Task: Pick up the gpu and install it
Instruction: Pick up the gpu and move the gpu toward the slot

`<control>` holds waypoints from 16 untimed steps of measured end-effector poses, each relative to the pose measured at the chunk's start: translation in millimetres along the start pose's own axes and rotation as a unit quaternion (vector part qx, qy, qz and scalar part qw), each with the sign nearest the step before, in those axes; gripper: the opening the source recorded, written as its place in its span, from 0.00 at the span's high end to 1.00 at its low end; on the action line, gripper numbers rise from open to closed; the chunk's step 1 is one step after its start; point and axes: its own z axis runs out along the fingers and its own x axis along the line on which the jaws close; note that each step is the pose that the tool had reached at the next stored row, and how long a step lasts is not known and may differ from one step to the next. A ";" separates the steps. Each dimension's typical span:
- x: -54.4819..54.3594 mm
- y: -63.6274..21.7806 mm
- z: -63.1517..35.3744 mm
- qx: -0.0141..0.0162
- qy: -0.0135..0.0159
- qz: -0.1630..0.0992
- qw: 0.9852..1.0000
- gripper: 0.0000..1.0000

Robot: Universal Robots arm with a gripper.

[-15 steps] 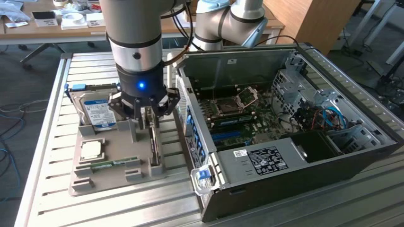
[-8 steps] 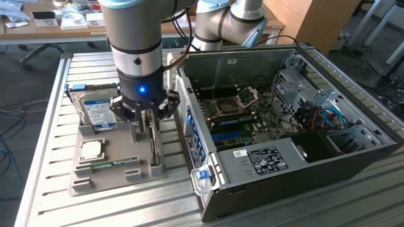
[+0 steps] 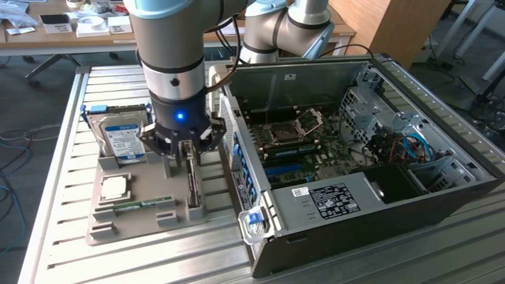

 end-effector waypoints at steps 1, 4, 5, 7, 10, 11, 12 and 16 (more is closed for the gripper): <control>0.0 0.0 1.1 0.000 0.000 0.000 1.000 0.58; -0.8 -0.3 6.0 0.000 0.000 0.000 1.000 0.58; -1.3 -0.4 7.6 0.000 0.000 0.000 1.000 0.58; -2.1 -0.4 10.5 0.000 0.000 0.000 1.000 0.58; -3.1 -0.5 13.9 0.000 0.001 0.000 1.000 0.58; -3.2 -0.5 14.5 0.000 0.001 0.000 1.000 0.58; -3.2 -0.5 15.0 0.000 0.001 0.000 1.000 0.58; -3.1 -0.7 19.5 0.000 0.001 0.000 1.000 0.58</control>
